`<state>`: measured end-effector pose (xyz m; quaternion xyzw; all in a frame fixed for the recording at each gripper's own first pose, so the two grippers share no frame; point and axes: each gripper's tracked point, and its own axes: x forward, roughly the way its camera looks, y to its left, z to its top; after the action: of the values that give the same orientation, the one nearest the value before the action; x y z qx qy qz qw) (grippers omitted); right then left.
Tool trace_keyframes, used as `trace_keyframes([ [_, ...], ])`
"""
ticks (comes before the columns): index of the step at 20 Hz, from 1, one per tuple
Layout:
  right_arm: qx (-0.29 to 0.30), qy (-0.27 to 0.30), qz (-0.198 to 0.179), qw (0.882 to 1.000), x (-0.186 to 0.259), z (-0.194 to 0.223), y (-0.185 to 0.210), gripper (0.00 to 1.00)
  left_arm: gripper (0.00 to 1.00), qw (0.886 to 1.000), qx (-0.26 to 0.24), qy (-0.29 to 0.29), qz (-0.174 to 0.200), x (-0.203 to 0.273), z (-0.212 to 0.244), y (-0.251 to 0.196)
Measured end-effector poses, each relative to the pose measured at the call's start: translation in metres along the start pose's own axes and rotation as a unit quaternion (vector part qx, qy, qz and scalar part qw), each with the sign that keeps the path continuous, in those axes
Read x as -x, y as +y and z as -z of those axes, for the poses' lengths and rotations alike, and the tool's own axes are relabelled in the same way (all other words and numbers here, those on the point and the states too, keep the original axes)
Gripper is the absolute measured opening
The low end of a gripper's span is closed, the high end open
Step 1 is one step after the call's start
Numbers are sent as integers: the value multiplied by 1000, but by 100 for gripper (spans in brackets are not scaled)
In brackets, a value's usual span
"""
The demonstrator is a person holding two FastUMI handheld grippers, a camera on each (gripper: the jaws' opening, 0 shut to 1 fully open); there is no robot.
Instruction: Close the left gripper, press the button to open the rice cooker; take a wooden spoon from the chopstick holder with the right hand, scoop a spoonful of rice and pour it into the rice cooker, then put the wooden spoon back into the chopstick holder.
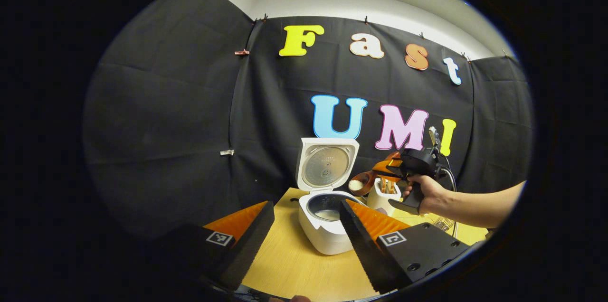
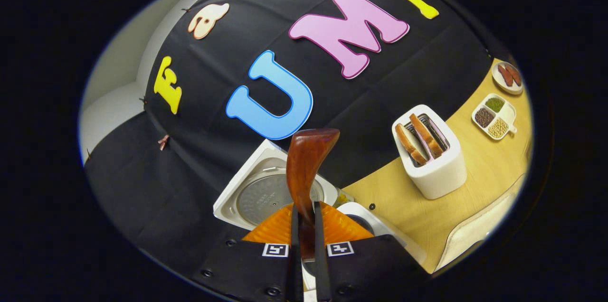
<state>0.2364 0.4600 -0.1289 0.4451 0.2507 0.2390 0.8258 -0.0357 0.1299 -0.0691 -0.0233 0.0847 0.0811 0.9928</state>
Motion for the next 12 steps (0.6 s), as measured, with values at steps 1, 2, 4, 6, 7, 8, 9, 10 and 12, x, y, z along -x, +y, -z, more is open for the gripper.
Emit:
trace_keyframes([
  [1, 33, 3, 5, 999, -7, 3, 0, 15, 95, 1000, -2, 1, -2, -1, 1, 2],
  [2, 63, 6, 10, 998, -12, 5, 0, 15, 96, 1000, -3, 3, -3, -2, 2, 3],
  [4, 107, 13, 11, 994, -22, 8, 6, 15, 95, 1000, -5, 6, -4, -7, 4, 5],
  [6, 147, 20, 6, 989, -28, 12, 13, 15, 95, 1000, -5, 11, -6, -10, 5, 9],
  [7, 164, 24, 5, 986, -31, 18, 14, 14, 95, 1000, -3, 13, -7, -12, 5, 11],
  [8, 179, 28, 3, 984, -33, 20, 16, 14, 95, 1000, -2, 15, -8, -13, 6, 11],
  [9, 193, 32, 0, 981, -34, 23, 18, 14, 95, 1000, -2, 15, -9, -14, 7, 13],
  [10, 208, 35, -2, 977, -34, 25, 21, 14, 95, 1000, -2, 16, -9, -14, 8, 14],
  [12, 238, 36, -10, 971, -35, 28, 28, 14, 95, 1000, -2, 16, -11, -13, 9, 17],
])
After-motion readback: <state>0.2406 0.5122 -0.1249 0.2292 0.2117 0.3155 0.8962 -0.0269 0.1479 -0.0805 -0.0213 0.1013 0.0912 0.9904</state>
